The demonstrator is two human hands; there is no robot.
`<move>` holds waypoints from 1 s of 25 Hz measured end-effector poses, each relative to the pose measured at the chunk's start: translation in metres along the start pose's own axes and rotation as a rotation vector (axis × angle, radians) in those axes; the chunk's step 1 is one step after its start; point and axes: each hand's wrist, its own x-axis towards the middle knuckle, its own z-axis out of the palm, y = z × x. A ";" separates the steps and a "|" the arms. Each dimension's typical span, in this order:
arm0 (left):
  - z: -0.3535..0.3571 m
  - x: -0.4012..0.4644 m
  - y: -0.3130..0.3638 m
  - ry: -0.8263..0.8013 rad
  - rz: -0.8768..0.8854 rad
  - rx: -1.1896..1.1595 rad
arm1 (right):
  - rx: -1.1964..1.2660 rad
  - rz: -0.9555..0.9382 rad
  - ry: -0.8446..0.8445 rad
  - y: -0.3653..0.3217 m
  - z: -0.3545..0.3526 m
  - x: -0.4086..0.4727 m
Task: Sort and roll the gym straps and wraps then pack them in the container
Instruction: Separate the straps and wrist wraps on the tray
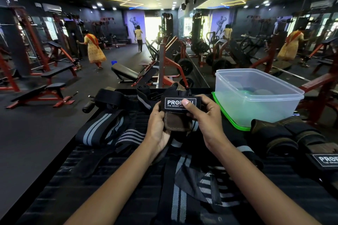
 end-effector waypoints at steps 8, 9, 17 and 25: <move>-0.005 0.003 0.000 -0.074 -0.004 0.013 | -0.185 -0.150 0.031 0.005 -0.004 0.002; -0.006 0.003 -0.001 -0.090 -0.009 0.014 | -0.222 -0.181 0.035 0.004 -0.003 0.001; -0.011 0.001 0.006 -0.299 -0.032 -0.024 | -0.223 -0.185 0.042 0.002 -0.003 0.002; -0.009 0.008 -0.001 -0.196 0.016 0.103 | 0.061 0.009 0.017 0.007 -0.002 0.006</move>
